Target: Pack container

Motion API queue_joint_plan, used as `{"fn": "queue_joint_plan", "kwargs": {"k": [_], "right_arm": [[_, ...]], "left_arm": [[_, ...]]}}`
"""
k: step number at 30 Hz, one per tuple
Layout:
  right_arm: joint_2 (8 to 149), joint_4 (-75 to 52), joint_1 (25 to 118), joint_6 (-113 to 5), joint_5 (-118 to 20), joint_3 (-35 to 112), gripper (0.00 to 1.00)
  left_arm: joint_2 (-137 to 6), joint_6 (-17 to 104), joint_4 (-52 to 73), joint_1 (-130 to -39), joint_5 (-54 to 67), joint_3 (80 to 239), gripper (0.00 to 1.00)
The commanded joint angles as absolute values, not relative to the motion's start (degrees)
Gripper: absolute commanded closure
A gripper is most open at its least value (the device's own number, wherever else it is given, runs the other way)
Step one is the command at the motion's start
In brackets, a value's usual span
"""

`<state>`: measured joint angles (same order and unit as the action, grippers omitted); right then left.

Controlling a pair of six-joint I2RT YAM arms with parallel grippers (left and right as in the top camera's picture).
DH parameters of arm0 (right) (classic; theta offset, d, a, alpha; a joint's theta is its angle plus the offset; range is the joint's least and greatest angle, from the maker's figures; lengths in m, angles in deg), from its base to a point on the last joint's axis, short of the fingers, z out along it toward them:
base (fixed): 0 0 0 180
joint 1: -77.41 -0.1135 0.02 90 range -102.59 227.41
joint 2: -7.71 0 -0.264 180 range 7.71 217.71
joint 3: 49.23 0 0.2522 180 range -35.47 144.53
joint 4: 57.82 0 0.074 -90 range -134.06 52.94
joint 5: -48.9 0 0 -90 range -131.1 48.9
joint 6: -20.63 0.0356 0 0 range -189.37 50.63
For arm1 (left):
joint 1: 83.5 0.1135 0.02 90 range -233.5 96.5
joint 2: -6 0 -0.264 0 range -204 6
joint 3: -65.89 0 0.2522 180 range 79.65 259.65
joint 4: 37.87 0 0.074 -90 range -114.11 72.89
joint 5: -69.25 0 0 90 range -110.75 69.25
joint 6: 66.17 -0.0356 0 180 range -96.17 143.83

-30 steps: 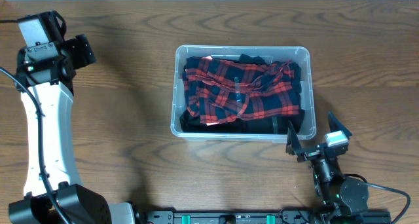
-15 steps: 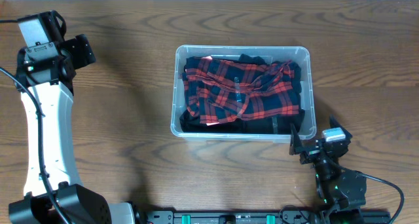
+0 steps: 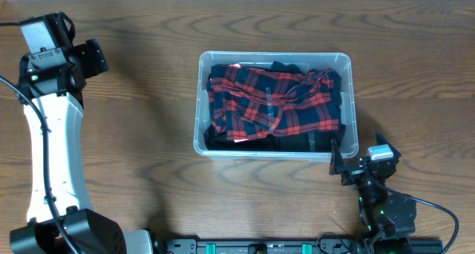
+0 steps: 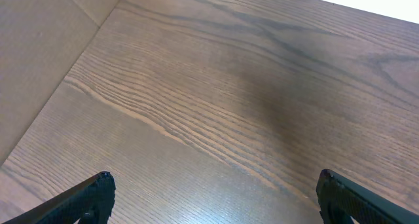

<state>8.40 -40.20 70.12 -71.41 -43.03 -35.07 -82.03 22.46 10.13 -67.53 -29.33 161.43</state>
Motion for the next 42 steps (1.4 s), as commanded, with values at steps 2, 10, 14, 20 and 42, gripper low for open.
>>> {"fn": "queue_joint_plan", "kwargs": {"k": [2, 10, 14, 20, 42], "right_arm": [[8.03, -40.01, 70.69, -72.24, -43.71, -35.15, 0.01], [8.03, -40.01, 70.69, -72.24, -43.69, -35.15, 0.01], [8.03, -40.01, 70.69, -72.24, -43.71, -35.15, 0.01], [8.03, -40.01, 70.69, -72.24, -43.71, -35.15, 0.01], [8.03, -40.01, 70.69, -72.24, -43.69, -35.15, 0.01]], "left_arm": [[-82.08, 22.4, 10.17, -67.4, -29.81, 161.62, 0.02], [-82.08, 22.4, 10.17, -67.4, -29.83, 161.62, 0.02], [-82.08, 22.4, 10.17, -67.4, -29.83, 161.62, 0.02], [-82.08, 22.4, 10.17, -67.4, -29.83, 161.62, 0.02], [-81.73, 22.4, 10.15, -67.99, -29.81, 154.52, 0.02]]}}
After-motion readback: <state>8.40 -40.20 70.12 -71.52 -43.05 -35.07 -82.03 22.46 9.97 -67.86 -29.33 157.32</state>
